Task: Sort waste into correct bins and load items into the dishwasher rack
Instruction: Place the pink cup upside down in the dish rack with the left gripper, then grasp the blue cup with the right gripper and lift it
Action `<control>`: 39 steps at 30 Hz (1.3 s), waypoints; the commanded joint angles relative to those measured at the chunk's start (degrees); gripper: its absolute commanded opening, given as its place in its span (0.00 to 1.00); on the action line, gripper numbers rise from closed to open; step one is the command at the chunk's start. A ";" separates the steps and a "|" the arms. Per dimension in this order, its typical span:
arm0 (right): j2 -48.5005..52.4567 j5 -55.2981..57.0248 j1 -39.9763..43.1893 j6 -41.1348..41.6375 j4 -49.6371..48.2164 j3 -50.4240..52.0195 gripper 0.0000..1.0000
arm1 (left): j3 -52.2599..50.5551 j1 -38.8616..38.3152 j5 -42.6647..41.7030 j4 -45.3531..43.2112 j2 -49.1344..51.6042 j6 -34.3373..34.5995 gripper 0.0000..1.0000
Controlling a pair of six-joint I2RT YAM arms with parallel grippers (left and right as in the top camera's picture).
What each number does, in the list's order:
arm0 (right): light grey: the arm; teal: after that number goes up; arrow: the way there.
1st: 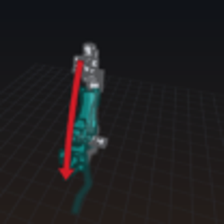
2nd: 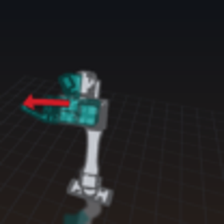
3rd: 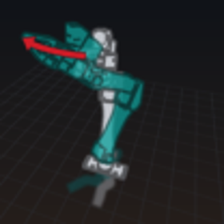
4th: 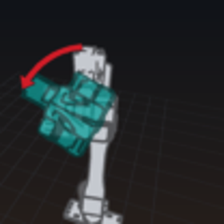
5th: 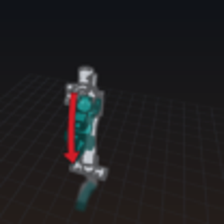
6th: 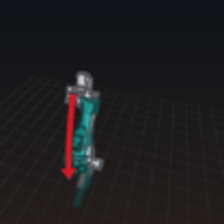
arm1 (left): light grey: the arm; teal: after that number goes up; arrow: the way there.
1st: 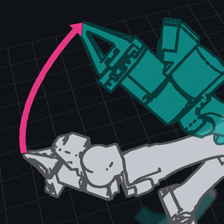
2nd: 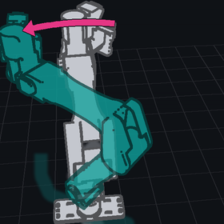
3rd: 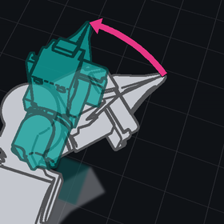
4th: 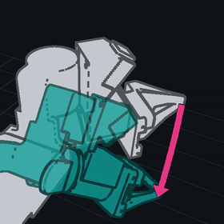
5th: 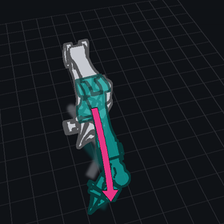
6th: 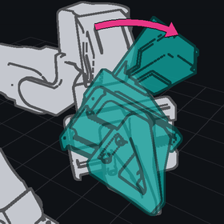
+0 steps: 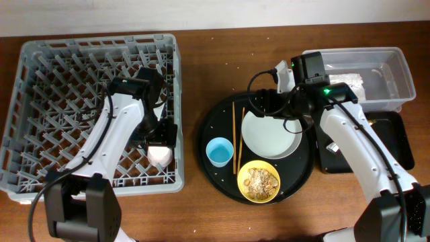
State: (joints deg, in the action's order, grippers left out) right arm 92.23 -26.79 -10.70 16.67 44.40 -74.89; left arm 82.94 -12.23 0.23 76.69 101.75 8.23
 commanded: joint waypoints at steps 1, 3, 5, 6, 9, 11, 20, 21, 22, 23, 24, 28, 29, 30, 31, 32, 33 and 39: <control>0.20 0.76 -0.15 -0.42 -0.07 -0.31 0.75 | 3.32 -0.11 -0.46 0.35 0.35 0.09 0.93; 0.17 0.72 -0.15 -0.83 -0.07 -0.33 0.75 | 7.45 -0.15 -1.29 1.90 0.35 0.09 0.92; -0.35 0.46 -0.15 -0.79 0.15 -0.33 0.73 | 10.51 -0.42 -2.99 2.69 0.31 0.02 0.90; -1.49 0.50 -0.15 -0.81 1.01 -0.35 0.73 | 12.33 -1.09 -4.37 2.40 0.28 -0.17 0.90; -2.45 0.52 -1.20 -0.76 3.96 -0.33 0.73 | 12.96 -1.66 -7.19 -0.13 0.24 -0.15 0.90; -1.40 1.05 -5.57 -0.74 5.57 -0.31 0.73 | 13.14 -1.57 -11.08 -4.09 0.24 -0.15 0.90; 6.97 17.09 -19.54 12.83 4.44 -0.28 0.51 | 15.78 7.96 -39.28 -10.10 0.13 -11.21 0.95; 8.85 16.74 -20.11 12.94 4.42 -0.28 0.45 | 15.78 9.97 -43.04 -10.05 0.13 -12.87 0.95; 10.49 16.59 -20.59 13.51 4.39 -0.28 0.40 | 15.74 11.67 -45.51 -10.08 0.13 -13.99 0.95; 11.58 16.55 -21.09 13.81 4.26 -0.28 0.37 | 15.74 12.57 -46.86 -10.05 0.13 -14.40 0.95; 12.22 16.50 -21.31 13.88 4.26 -0.28 0.32 | 15.74 13.68 -48.09 -10.08 0.13 -14.43 0.95; 12.52 16.52 -21.53 13.88 4.26 -0.28 0.08 | 15.74 14.53 -48.98 -10.08 0.15 -14.38 0.95; 12.50 16.50 -21.53 13.88 4.26 -0.31 0.04 | 15.74 14.53 -49.44 -10.05 0.13 -14.38 0.95; 12.11 15.80 -21.46 13.86 4.26 -0.42 0.04 | 15.74 14.53 -50.97 -10.05 0.13 -14.36 0.95; 10.97 13.68 -21.03 13.55 4.26 -0.81 0.04 | 15.74 14.60 -53.37 -10.08 0.13 -14.40 0.95; 9.01 11.43 -20.33 12.11 4.22 -1.62 0.04 | 15.74 14.99 -57.16 -10.08 0.13 -14.43 0.95; 5.27 9.16 -18.82 10.40 4.11 -3.28 0.04 | 15.74 15.63 -61.22 -10.05 0.13 -14.64 0.96; -8.28 -17.42 -6.69 2.69 -13.99 -4.81 0.04 | 15.74 17.77 -86.71 -10.03 0.13 -20.59 0.99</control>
State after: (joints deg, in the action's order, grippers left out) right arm 86.41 -26.06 -20.88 24.01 38.22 -78.39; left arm 97.41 5.17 -71.44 66.61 101.82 -8.34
